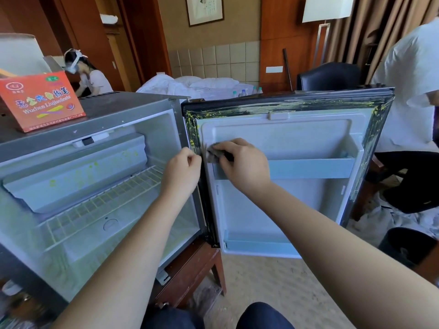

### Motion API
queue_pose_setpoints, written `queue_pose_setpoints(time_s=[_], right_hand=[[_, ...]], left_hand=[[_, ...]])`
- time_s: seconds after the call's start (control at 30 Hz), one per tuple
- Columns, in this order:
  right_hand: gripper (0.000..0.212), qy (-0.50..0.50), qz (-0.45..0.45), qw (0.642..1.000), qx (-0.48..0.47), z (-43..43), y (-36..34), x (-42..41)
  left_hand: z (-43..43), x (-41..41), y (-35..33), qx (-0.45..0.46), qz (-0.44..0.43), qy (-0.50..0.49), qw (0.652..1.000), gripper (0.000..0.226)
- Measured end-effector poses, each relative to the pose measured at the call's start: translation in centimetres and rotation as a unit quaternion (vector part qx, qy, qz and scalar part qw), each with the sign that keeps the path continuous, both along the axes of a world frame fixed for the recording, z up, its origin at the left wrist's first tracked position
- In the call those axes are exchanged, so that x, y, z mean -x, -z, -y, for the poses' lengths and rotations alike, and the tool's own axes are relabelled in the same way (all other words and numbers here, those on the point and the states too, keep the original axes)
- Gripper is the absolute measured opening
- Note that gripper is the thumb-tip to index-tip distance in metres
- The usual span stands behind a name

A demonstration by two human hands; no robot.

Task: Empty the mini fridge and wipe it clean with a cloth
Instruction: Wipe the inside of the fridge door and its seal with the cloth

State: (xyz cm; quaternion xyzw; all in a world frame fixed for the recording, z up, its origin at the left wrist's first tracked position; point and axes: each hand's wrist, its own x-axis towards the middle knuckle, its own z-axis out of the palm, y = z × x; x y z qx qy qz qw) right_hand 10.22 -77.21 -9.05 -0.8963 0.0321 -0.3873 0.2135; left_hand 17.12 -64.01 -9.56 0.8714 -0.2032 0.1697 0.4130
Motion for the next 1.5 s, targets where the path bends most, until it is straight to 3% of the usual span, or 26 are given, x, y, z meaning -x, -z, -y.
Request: queue_pose_setpoints(time_s=[0.2,0.4,0.57,0.7,0.83,0.9,1.0,1.07,1.17,1.5], right_hand=[[0.024,-0.008,-0.076,0.994,0.083,2.6,-0.2,1.8],[0.019,0.046,-0.088,0.994,0.055,7.4,-0.5,4.7],[0.024,0.189,0.026,0.980,-0.056,11.9,-1.6,7.8],[0.015,0.140,0.113,0.978,-0.105,9.7,-3.1,6.4],[0.019,0.040,0.014,0.999,0.014,6.3,-1.5,3.3],[0.023,0.060,-0.020,0.995,0.079,4.8,-0.1,2.1],[0.058,0.129,-0.078,0.978,0.143,2.8,1.0,1.4],[0.070,0.143,-0.138,0.966,0.163,2.5,0.6,1.7],[0.061,0.146,-0.181,0.958,0.170,3.7,-0.1,2.3],[0.043,0.291,-0.133,0.935,0.155,9.6,-1.4,6.8]], left_hand=[[1.6,-0.3,-1.2,-0.047,0.005,-0.013,0.999,0.039],[3.3,0.0,-0.3,-0.061,-0.017,-0.038,0.997,0.048],[3.8,0.5,0.3,-0.009,-0.017,-0.043,0.999,0.045],[4.0,0.6,0.6,0.016,-0.023,-0.044,0.999,0.044],[4.0,0.3,0.8,0.017,-0.018,-0.034,0.999,0.046],[3.9,0.2,0.9,0.012,-0.015,-0.035,0.999,0.044],[3.9,0.0,1.1,0.016,-0.017,-0.034,0.999,0.041],[3.9,0.0,1.1,0.007,-0.018,-0.035,0.999,0.041],[3.8,-0.1,1.2,0.003,-0.017,-0.037,0.999,0.043],[3.9,-0.4,1.7,0.020,-0.022,-0.034,0.999,0.042]])
